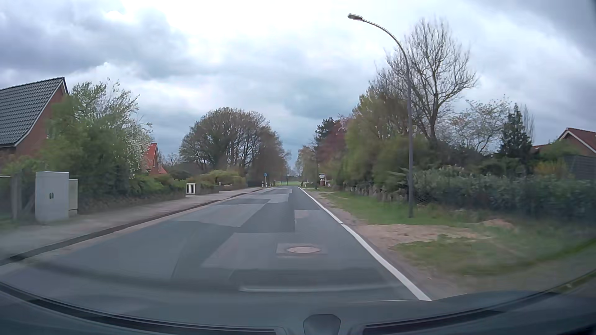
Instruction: Follow the waypoints while adhering to traffic rules and regulations
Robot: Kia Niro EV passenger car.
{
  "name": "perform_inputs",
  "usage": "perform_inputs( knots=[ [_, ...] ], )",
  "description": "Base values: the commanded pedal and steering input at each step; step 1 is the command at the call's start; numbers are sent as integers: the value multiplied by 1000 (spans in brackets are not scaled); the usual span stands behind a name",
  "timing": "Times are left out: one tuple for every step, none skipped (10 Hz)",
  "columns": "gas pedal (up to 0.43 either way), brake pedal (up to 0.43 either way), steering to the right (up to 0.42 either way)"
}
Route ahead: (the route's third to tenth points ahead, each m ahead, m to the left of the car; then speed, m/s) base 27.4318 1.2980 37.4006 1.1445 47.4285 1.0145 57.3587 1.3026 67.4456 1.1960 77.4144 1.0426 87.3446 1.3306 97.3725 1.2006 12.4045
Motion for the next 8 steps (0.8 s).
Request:
perform_inputs(
  knots=[
    [79, 0, -3],
    [79, 0, -3],
    [79, 0, -3],
    [79, 0, -3],
    [79, 0, -3],
    [79, 0, -3],
    [79, 0, -3],
    [79, 0, -3]
  ],
)
